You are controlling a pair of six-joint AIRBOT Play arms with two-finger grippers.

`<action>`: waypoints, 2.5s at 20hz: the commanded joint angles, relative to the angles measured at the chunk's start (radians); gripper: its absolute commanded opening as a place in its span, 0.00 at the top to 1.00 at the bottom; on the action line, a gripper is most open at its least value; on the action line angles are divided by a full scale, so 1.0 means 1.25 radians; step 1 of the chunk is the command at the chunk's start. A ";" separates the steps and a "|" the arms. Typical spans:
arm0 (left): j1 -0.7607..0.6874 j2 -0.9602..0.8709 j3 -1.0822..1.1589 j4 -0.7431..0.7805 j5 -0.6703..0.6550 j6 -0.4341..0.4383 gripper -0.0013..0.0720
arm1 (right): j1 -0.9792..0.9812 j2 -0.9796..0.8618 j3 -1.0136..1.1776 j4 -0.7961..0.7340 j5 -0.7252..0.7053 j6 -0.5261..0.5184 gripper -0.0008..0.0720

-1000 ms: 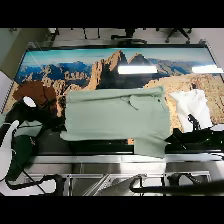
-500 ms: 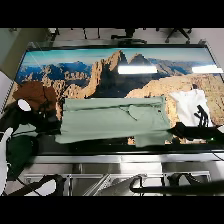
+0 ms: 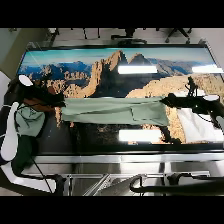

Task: Fold the shirts.

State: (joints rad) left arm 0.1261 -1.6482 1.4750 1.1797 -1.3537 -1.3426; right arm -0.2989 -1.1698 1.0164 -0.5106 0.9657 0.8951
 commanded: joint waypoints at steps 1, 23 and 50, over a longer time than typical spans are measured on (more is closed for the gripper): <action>-0.015 -0.120 0.105 -0.022 0.007 0.002 0.96 | 0.016 -0.121 0.079 0.017 -0.016 -0.045 0.96; -0.052 -0.199 0.412 -0.088 -0.244 -0.073 0.15 | -0.019 -0.225 0.087 -0.030 0.127 -0.051 0.55; -0.512 -0.225 0.461 -0.087 0.060 -0.127 0.96 | -0.016 0.027 0.426 0.006 0.520 0.210 0.97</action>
State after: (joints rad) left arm -0.6155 -2.0651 2.0525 1.0718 -1.1526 -1.4956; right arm -0.3378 -1.1370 1.5463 -0.5144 1.6180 1.1389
